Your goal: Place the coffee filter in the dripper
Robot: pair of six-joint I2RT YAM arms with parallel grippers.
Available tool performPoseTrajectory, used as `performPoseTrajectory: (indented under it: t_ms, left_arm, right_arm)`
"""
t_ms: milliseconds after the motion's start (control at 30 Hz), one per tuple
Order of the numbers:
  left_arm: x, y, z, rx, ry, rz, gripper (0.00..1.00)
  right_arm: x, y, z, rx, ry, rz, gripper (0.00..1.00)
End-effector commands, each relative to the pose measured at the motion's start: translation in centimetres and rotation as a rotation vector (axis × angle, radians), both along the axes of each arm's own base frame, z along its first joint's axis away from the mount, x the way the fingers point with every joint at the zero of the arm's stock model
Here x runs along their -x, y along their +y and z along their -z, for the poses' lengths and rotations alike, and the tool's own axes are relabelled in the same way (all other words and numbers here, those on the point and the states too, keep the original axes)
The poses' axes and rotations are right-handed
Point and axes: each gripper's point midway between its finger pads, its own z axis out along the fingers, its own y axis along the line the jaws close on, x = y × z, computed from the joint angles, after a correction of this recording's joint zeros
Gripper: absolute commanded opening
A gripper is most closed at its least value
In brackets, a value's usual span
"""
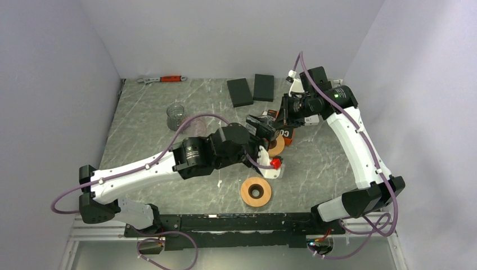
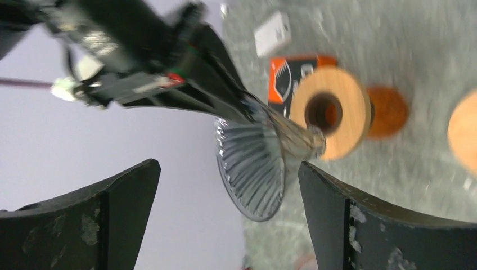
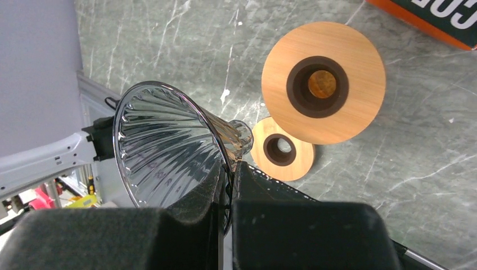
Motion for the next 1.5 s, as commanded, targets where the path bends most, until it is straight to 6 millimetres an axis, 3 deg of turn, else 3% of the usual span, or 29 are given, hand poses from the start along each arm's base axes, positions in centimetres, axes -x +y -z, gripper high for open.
performPoseTrajectory:
  t_ms: [0,167,267,367,533,733,967,1100,1300,1467]
  left_arm:
    - [1.9,-2.1,-7.8,0.544,0.237,-0.007,1.0]
    - [1.6,-2.2,-10.0,0.801,0.487,-0.105,1.0]
    - [-0.4,-0.3,-10.6,0.947,0.672,-0.272,1.0]
    - [-3.1,2.3,-9.8,1.046,0.885,-0.407,1.0]
    - [-7.2,8.2,-5.5,1.186,1.047,-0.764,0.99]
    - [-7.7,12.9,0.8,1.252,1.23,-1.134,0.93]
    - [-5.9,13.4,7.8,1.046,1.447,-1.427,1.0]
    - [-5.4,13.2,10.5,0.968,1.544,-1.514,1.0]
    - [-5.8,11.2,11.6,0.93,1.719,-1.429,1.0]
    - [-7.3,10.9,10.7,0.977,1.764,-1.386,1.0]
  right_arm:
    - [-1.0,-0.8,-1.5,0.019,-0.065,0.055,0.0]
    - [-1.5,-1.5,-1.2,0.026,-0.06,0.089,0.0]
    - [-1.6,-2.0,-1.0,0.028,-0.054,0.101,0.0]
    - [-1.7,-2.6,-0.7,0.036,-0.05,0.113,0.0]
    - [-2.1,-3.6,-0.4,0.025,-0.051,0.141,0.0]
    - [-2.0,-4.1,0.4,0.01,-0.05,0.157,0.0]
    - [-1.9,-3.8,1.4,-0.027,-0.114,0.155,0.0]
    - [-2.3,-3.7,1.4,-0.047,-0.158,0.162,0.0]
    - [-3.2,-3.5,1.8,-0.062,-0.193,0.172,0.0]
    - [-4.1,-3.3,2.6,-0.064,-0.183,0.172,0.0]
